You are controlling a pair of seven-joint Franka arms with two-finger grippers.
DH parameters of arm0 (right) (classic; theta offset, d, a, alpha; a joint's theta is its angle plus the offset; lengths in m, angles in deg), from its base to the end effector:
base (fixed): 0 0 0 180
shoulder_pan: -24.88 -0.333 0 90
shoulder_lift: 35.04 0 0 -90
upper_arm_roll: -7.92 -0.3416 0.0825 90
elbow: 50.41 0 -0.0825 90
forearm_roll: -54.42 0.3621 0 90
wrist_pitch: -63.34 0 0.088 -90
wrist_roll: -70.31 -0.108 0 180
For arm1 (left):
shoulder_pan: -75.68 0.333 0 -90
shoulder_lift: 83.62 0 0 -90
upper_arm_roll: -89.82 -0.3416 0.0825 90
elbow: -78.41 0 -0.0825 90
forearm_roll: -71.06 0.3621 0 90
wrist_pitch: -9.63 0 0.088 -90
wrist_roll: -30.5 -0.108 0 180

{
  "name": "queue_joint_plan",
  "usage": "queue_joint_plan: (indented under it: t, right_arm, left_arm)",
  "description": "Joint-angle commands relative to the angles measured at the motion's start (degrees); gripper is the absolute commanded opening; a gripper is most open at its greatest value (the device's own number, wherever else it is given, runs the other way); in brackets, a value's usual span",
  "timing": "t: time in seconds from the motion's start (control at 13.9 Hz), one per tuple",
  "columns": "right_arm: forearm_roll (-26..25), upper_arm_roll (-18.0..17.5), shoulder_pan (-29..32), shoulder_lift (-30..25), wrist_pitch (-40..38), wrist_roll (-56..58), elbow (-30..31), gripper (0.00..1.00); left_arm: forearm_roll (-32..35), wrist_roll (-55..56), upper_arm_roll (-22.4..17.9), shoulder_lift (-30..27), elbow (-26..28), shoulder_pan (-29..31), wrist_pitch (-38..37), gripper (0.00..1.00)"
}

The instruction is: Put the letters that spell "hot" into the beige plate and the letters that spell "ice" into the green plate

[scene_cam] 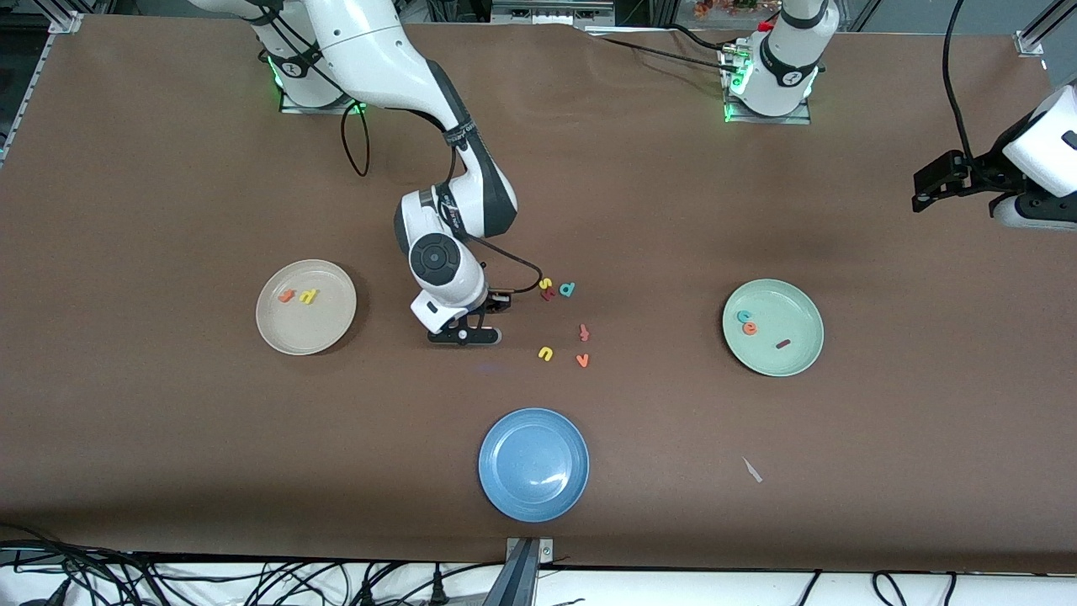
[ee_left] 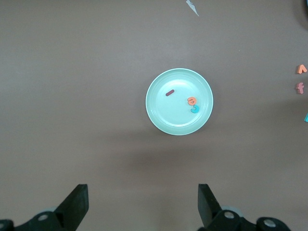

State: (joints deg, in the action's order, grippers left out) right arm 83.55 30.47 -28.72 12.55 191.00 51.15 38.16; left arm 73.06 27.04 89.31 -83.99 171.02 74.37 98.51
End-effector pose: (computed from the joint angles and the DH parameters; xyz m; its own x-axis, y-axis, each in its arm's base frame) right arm 0.5625 0.4131 0.2097 0.9951 -0.0113 -0.0984 -0.0173 -0.9980 -0.0602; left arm 0.5269 -0.0035 0.6305 0.9954 -0.0735 -0.0606 -0.0755 -0.9967 -0.0312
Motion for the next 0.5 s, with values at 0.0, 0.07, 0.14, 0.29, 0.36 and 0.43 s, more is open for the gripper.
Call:
queue_joint_plan:
  t: [0.0,0.07,0.14,0.29,0.36,0.43]
  right_arm:
    - [1.4,0.0,-0.3,0.8,0.4,1.1,-0.5,0.27]
    - [1.4,0.0,-0.3,0.3,-0.1,1.4,-0.8,0.27]
    - [1.3,0.3,0.1,-0.4,-2.0,1.6,-0.9,0.27]
    - [0.4,3.0,0.5,-1.1,-8.5,3.0,-3.6,0.27]
    - [0.6,5.6,0.5,-1.4,-11.8,6.0,-4.3,0.27]
    - [0.5,8.2,0.5,-2.0,-14.8,9.2,-4.2,0.27]
  left_arm:
    - [-0.1,-1.0,0.1,0.6,-1.7,0.3,-1.3,1.0]
    - [-0.1,-1.0,0.1,0.6,-1.7,0.3,-1.3,1.0]
    - [-0.1,-1.0,0.1,0.6,-1.7,0.3,-1.3,1.0]
    - [-0.1,-1.0,0.1,0.6,-1.7,0.3,-1.3,1.0]
    - [-0.1,-1.0,0.1,0.6,-1.7,0.3,-1.3,1.0]
    - [-0.1,-1.0,0.1,0.6,-1.7,0.3,-1.3,1.0]
